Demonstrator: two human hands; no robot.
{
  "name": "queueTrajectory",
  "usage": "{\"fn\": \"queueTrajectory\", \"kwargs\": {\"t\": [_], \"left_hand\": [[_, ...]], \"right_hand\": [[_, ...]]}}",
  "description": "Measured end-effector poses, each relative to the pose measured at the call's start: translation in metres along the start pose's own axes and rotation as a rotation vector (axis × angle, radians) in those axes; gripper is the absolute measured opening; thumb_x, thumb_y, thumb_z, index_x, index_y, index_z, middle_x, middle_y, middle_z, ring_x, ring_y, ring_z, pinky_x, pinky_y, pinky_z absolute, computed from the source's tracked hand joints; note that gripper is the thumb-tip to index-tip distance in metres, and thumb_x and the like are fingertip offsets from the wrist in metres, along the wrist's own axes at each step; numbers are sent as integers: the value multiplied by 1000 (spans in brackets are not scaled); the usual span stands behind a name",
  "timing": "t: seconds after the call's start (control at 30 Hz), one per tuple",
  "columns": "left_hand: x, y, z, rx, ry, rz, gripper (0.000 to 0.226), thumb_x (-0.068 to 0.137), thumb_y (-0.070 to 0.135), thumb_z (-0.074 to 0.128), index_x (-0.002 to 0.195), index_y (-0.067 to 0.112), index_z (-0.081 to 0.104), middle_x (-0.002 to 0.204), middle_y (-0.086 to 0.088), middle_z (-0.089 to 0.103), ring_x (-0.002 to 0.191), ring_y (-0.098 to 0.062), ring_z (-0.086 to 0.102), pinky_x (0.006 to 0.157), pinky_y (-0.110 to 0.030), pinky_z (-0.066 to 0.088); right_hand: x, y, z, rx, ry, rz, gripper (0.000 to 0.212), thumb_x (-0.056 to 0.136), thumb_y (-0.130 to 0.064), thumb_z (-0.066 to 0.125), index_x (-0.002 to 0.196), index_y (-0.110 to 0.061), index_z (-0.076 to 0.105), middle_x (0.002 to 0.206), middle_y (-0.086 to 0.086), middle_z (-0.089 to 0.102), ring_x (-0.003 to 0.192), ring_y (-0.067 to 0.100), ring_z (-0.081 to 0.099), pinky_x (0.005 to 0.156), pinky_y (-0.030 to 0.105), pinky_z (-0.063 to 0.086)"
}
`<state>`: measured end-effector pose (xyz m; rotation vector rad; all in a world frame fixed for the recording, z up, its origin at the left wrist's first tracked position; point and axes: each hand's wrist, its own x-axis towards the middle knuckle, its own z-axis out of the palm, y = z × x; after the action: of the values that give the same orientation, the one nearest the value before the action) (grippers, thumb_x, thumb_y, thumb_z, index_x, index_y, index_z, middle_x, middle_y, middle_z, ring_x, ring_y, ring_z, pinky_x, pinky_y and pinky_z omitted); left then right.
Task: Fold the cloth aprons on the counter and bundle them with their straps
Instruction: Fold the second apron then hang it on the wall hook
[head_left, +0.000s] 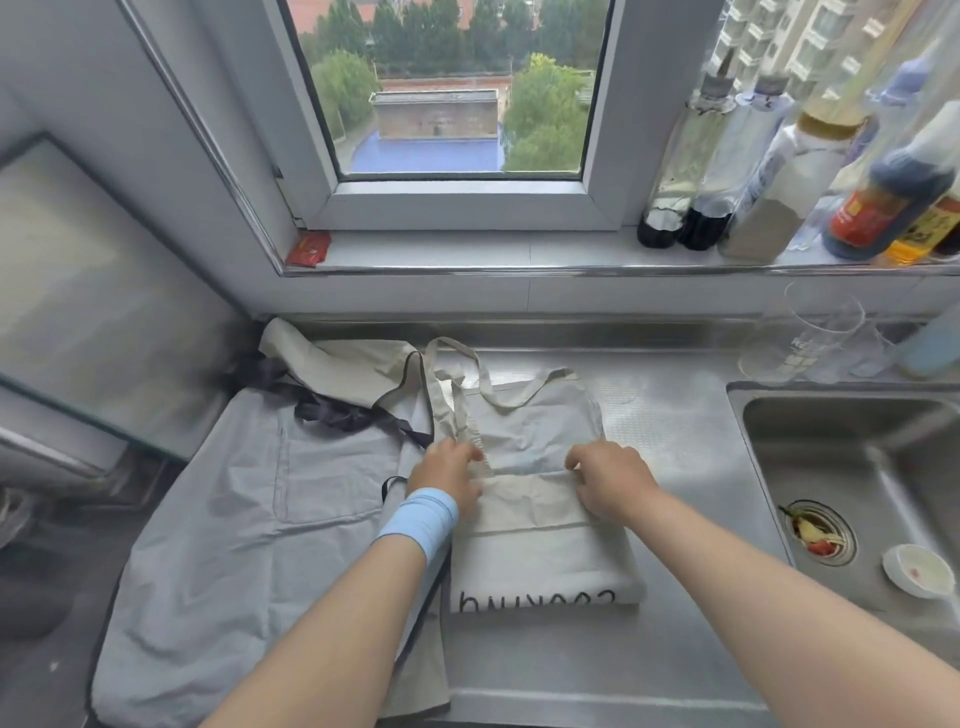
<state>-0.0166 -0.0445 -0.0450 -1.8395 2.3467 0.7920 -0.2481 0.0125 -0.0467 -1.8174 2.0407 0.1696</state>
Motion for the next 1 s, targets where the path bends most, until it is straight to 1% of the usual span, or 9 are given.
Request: {"fn": "queueTrajectory", "kwargs": {"t": [0.07, 0.17, 0.27, 0.47, 0.6, 0.7, 0.8, 0.9, 1.0], "left_hand": [[13, -4, -3, -65, 69, -33, 31, 86, 21, 60, 117, 23, 58, 122, -1, 52, 117, -23, 50, 97, -36, 44], [29, -8, -19, -244, 115, -198, 19, 89, 25, 57, 108, 21, 60, 111, 0, 63, 105, -23, 59, 90, -30, 46], [46, -14, -31, -258, -20, -299, 17, 86, 27, 60, 101, 21, 65, 105, 1, 68, 103, -21, 61, 85, -26, 45], [66, -21, -40, -323, -257, -344, 16, 81, 37, 61, 75, 22, 62, 78, -3, 74, 70, -20, 70, 70, -26, 54], [73, -24, -36, -388, -283, -360, 24, 76, 36, 63, 62, 21, 53, 77, 0, 74, 69, -23, 72, 71, -28, 55], [76, -28, -31, -377, -284, -320, 27, 76, 26, 69, 60, 22, 48, 63, 4, 55, 57, -20, 52, 62, -23, 44], [77, -31, -31, -401, -268, -310, 32, 78, 21, 72, 60, 21, 45, 59, 6, 46, 54, -16, 42, 53, -21, 37], [77, -29, -36, -335, -273, -318, 33, 75, 20, 71, 59, 21, 42, 58, 5, 46, 52, -14, 42, 50, -22, 37], [78, -20, -43, -218, -167, -329, 17, 74, 26, 66, 72, 22, 50, 72, 2, 59, 70, -20, 58, 67, -26, 50]], "right_hand": [[15, -6, 1, -98, 14, -41, 33, 89, -19, 49, 118, -27, 60, 119, 1, 58, 116, 26, 52, 94, 36, 35], [39, -27, -15, 40, 85, -72, 33, 87, -20, 50, 117, -27, 63, 119, -2, 60, 116, 23, 54, 92, 34, 39], [70, -65, -34, 259, 108, -1, 22, 87, -30, 50, 95, -24, 70, 102, -1, 70, 100, 25, 63, 75, 31, 46], [133, -126, -36, 388, -28, 121, 42, 89, -53, 49, 68, -17, 58, 74, 2, 63, 78, 27, 60, 57, 29, 37], [154, -136, -25, 522, -63, 201, 30, 87, -38, 58, 66, -17, 61, 75, 2, 65, 76, 28, 61, 57, 28, 39], [161, -136, -31, 761, -50, 305, 39, 89, -31, 57, 54, -17, 48, 57, -2, 49, 61, 25, 46, 51, 24, 35], [161, -135, -36, 1035, -39, 426, 23, 84, -29, 64, 64, -21, 55, 62, 2, 56, 55, 22, 50, 56, 23, 41], [150, -129, -34, 1136, -53, 319, 5, 84, -21, 68, 83, -18, 71, 67, 5, 69, 52, 18, 60, 54, 27, 50], [142, -111, -36, 936, 107, 158, 20, 88, -17, 58, 99, -23, 73, 98, -4, 73, 82, 12, 65, 78, 24, 51]]}}
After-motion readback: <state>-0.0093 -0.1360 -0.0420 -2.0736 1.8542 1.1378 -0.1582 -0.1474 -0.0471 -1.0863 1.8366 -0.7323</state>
